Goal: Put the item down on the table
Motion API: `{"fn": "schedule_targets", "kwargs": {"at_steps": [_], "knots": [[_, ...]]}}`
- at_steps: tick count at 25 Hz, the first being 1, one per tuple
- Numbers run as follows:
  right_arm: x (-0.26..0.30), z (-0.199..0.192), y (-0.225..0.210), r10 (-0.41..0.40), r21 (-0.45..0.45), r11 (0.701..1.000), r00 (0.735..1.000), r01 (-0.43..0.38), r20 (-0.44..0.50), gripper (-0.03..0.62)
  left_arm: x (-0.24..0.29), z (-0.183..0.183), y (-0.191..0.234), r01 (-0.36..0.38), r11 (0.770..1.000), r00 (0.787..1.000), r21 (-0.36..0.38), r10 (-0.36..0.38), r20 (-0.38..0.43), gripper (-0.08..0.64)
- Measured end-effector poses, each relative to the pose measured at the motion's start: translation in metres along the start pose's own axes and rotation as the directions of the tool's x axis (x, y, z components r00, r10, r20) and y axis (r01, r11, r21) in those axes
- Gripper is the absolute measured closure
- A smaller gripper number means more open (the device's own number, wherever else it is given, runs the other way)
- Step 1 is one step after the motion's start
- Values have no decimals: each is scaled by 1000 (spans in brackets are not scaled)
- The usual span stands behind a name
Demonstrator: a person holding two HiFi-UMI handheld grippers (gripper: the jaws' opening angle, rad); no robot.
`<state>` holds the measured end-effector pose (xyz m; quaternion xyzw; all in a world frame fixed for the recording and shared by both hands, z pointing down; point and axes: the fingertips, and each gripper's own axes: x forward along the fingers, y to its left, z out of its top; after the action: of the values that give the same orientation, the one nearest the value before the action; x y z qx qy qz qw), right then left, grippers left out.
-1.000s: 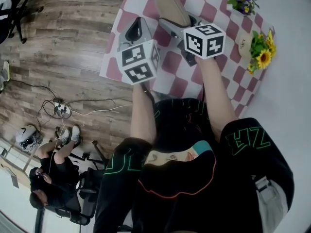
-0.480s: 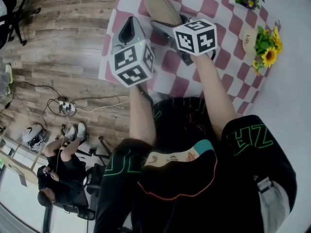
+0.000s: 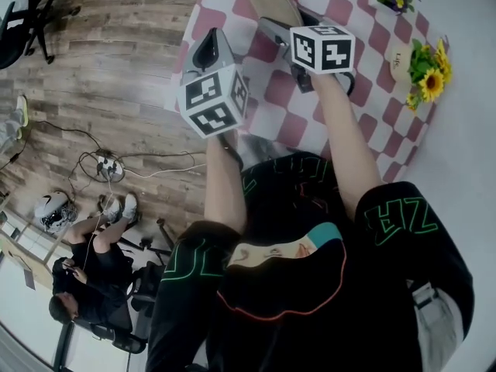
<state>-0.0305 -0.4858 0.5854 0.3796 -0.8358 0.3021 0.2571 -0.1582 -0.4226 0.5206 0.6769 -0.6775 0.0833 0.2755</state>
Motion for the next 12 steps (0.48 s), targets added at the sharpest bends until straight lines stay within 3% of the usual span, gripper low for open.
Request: {"fn": "schedule_targets", "kwargs": {"at_steps": [8,12], "knots": [[-12,-7,-24,-102,81,992,993,97,56,227,-41,1,15,-29,999,999,41,28,30,551],[-30,-12,-40,-134,103,986,990,129,45,181,-63,11,3,-13,997,998,71,10,55,551]]}}
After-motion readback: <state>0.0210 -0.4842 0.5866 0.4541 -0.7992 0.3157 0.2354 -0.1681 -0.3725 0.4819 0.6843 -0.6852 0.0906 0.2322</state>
